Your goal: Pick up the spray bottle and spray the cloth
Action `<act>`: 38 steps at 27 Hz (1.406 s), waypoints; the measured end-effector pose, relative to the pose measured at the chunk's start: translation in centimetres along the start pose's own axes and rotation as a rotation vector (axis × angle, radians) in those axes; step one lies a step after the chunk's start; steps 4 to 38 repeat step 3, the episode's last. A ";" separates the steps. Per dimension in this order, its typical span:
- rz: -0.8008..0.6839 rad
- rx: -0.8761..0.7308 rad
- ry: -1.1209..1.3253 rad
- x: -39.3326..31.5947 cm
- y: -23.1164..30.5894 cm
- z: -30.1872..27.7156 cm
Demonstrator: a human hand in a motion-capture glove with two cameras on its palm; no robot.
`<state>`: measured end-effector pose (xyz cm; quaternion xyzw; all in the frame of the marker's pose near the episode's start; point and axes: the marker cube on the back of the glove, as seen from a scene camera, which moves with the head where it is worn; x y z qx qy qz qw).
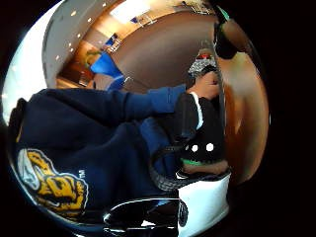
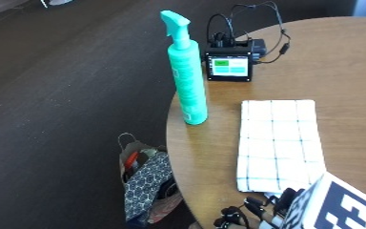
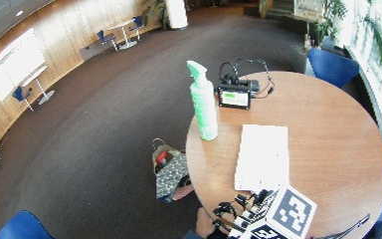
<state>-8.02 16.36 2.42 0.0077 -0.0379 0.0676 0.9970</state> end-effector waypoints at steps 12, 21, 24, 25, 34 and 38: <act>-0.025 0.005 0.022 0.4 -0.9 0.1; -0.025 0.005 0.022 0.4 -0.9 0.1; -0.025 0.005 0.022 0.4 -0.9 0.1; -0.025 0.005 0.022 0.4 -0.9 0.1; -0.025 0.005 0.022 0.4 -0.9 0.1; -0.025 0.005 0.022 0.4 -0.9 0.1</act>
